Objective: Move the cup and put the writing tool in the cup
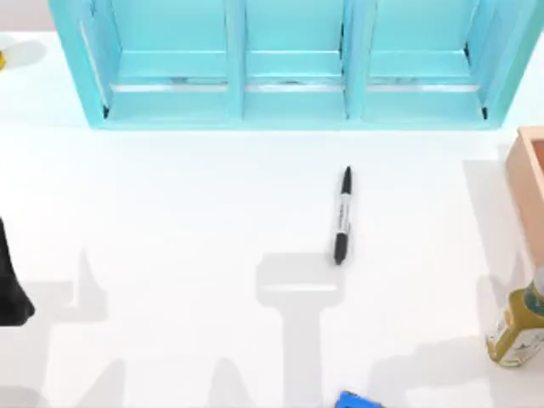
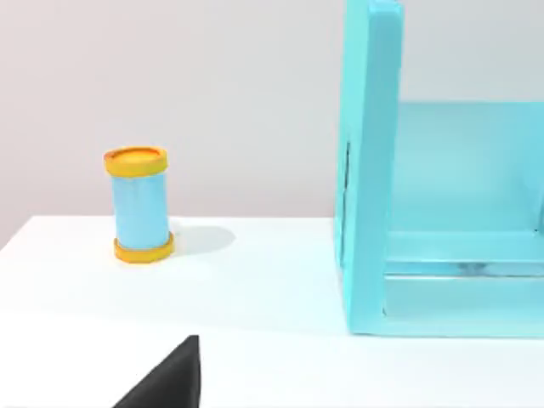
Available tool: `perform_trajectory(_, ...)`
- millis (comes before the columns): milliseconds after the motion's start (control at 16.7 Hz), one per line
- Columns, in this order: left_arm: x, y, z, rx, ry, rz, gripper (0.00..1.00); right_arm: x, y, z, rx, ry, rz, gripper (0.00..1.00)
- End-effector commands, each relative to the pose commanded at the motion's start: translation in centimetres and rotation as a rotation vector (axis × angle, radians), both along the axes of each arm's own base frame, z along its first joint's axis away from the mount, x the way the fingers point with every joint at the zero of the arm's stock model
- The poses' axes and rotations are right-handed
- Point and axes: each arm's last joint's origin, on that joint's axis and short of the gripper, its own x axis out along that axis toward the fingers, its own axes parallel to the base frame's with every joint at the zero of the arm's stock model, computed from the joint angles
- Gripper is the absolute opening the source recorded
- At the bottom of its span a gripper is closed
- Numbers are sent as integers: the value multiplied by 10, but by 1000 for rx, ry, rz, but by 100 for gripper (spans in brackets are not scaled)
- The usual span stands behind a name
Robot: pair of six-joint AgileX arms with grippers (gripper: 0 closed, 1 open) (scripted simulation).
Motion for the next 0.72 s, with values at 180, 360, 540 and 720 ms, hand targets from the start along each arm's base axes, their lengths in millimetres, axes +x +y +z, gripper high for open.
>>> perform_trajectory(180,0,0,0,0,0,0,100,0,0,2,-3,9,-4,100)
perform_trajectory(360,0,0,0,0,0,0,100,1,-3,18,-26,93,-34,100)
perform_trajectory(540,0,0,0,0,0,0,100,8,-9,50,-62,250,-72,100)
perform_trajectory(720,0,0,0,0,0,0,100,32,-18,83,-90,495,-103,100)
